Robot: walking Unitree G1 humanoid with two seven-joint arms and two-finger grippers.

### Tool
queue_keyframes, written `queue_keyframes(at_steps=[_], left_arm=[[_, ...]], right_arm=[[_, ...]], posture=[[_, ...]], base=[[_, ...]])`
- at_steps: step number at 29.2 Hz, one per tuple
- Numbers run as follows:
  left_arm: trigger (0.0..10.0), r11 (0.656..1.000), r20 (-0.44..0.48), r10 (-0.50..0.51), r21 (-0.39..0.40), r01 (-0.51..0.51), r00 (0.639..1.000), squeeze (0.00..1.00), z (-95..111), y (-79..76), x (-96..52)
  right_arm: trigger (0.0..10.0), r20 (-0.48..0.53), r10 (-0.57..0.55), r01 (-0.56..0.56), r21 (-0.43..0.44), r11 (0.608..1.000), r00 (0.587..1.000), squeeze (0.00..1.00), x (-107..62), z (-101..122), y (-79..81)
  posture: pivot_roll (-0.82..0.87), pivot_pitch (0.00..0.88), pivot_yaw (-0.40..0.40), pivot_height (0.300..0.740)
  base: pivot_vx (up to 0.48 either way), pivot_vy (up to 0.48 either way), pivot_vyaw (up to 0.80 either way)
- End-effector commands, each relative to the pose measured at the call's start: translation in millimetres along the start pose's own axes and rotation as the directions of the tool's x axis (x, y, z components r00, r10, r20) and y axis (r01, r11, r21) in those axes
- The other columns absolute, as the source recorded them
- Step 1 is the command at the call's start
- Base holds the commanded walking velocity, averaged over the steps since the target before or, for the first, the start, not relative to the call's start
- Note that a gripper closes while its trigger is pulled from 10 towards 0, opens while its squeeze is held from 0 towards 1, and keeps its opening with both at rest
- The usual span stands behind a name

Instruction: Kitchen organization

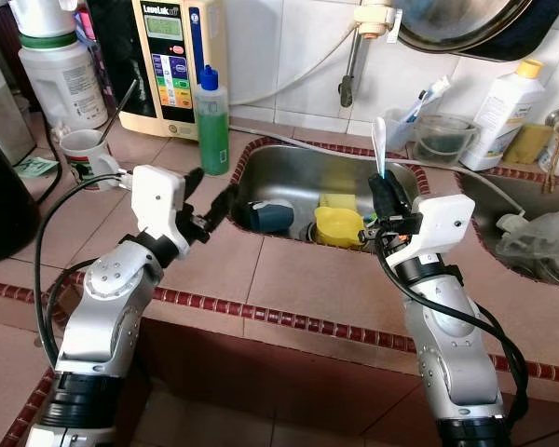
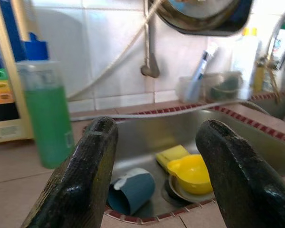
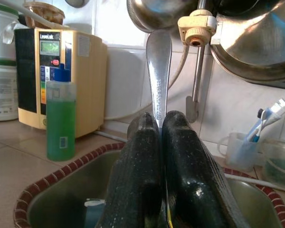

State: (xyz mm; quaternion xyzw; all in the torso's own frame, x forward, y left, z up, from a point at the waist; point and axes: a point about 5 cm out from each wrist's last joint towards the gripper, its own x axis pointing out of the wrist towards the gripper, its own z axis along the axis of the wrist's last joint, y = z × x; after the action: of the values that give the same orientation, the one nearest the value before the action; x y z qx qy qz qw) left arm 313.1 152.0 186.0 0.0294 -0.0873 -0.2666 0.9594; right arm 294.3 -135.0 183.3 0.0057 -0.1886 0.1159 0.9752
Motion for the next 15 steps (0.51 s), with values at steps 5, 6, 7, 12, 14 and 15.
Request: queue_keyframes(at_steps=[5,6,7,12,14,15], left_arm=[[10.0,0.999,0.025,-0.042,0.026,0.041,0.999,0.00,5.3,-6.4,0.5],[10.0,0.999,0.025,-0.044,0.027,0.043,0.999,0.00,5.2,-6.8,0.3],[10.0,0.999,0.025,-0.048,0.027,0.047,0.999,0.00,5.1,-7.2,0.1],[10.0,0.998,0.022,-0.062,0.031,0.061,0.998,0.00,4.4,-9.2,-0.7],[10.0,0.997,0.020,-0.076,0.029,0.076,0.997,0.00,3.5,-11.1,-1.5],[10.0,0.996,0.021,-0.079,0.033,0.079,0.997,0.00,3.5,-11.5,-1.7]], right_arm=[[10.0,0.006,-0.011,0.011,-0.011,1.000,1.000,0.00,1.1,-0.5,-5.5],[10.0,0.002,-0.009,0.009,-0.012,1.000,1.000,0.00,1.2,-1.4,-5.3],[10.0,0.000,-0.007,0.007,-0.012,1.000,1.000,0.00,1.0,-2.1,-5.3],[10.0,-0.014,-0.001,0.001,-0.020,1.000,1.000,0.00,0.0,-5.2,-7.0],[10.0,-0.027,-0.001,0.000,-0.029,1.000,1.000,0.00,-0.6,-8.1,-9.9],[10.0,-0.029,-0.001,0.000,-0.031,1.000,1.000,0.00,-0.7,-8.5,-10.4]], posture=[[0.05,0.031,-0.036,0.740],[0.05,0.031,-0.036,0.740],[0.05,0.029,-0.037,0.740],[0.05,0.027,-0.039,0.740],[0.05,0.025,-0.040,0.740],[0.05,0.025,-0.040,0.740]], base=[[0.000,0.000,0.00],[0.000,0.000,0.00],[0.000,0.000,0.00],[0.000,0.000,0.00],[0.137,0.000,0.00],[0.274,0.000,0.00]])
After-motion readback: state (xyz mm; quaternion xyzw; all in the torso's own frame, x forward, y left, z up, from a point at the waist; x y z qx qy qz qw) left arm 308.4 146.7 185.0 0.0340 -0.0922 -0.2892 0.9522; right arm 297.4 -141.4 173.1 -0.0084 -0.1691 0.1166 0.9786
